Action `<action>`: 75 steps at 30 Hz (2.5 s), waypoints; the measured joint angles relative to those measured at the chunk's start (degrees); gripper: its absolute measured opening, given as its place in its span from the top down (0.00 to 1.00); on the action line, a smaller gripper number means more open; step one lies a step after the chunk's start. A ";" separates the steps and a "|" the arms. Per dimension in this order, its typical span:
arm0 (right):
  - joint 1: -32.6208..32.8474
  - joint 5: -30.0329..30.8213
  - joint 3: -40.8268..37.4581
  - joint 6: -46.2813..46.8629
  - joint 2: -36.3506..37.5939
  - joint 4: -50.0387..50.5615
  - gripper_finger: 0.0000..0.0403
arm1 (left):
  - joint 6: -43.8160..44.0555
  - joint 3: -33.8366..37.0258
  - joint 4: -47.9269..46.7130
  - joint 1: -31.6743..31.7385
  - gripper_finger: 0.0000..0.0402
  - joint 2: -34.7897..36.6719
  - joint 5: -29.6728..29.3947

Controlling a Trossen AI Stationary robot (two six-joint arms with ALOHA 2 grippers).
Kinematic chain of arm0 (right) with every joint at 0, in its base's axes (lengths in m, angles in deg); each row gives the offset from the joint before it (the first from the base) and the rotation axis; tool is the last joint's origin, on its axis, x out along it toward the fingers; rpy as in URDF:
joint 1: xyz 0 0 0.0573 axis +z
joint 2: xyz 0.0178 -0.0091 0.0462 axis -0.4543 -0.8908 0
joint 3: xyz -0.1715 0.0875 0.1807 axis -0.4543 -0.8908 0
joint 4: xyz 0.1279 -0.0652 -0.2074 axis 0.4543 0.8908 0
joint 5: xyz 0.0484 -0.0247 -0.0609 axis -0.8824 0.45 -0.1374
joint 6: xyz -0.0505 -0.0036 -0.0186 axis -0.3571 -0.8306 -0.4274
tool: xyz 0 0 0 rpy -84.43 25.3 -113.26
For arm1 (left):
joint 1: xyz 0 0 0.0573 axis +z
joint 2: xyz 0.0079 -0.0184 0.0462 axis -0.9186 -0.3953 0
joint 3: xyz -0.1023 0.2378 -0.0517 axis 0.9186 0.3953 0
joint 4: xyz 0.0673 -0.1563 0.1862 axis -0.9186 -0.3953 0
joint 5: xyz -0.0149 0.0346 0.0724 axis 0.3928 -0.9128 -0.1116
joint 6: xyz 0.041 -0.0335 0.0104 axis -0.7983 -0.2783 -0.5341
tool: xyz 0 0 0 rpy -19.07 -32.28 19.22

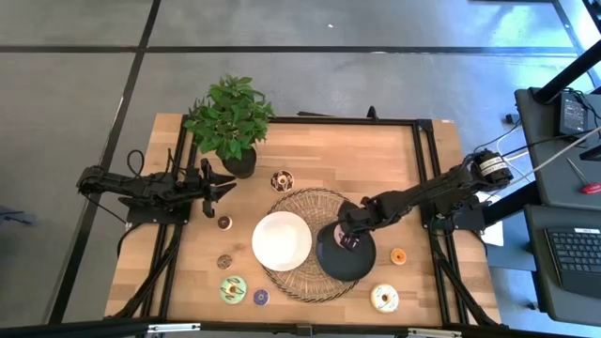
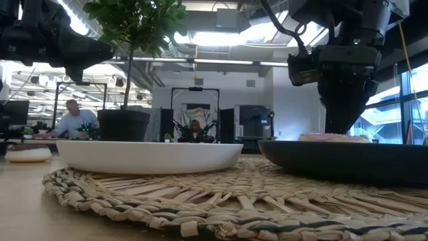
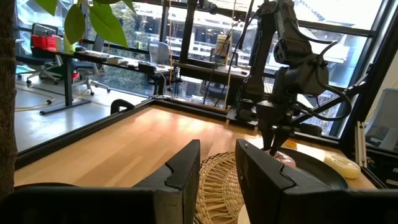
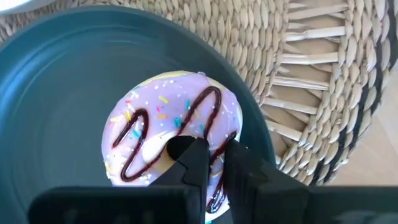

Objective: Pick & Place donuts
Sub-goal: Put the large pink donut on the black plate, then put the large white donut on the black plate

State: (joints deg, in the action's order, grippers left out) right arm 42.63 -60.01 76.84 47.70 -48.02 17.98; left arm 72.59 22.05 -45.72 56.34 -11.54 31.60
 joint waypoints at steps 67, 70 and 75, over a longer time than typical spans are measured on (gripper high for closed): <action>36.33 -4.27 7.74 13.66 -8.12 7.08 0.56 | 0.46 0.00 0.02 -0.01 0.76 -0.01 0.02; 36.29 -4.17 7.74 13.71 -8.20 7.34 0.57 | 0.47 0.01 0.02 -0.01 0.76 -0.01 0.02; 36.29 -4.07 7.74 13.72 -8.20 7.70 0.62 | 0.46 0.01 0.02 -0.01 0.76 -0.01 0.02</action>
State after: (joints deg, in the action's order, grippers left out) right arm 78.92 -64.08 84.57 61.42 -56.21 25.69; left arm 73.05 22.06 -45.69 56.32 -11.54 31.62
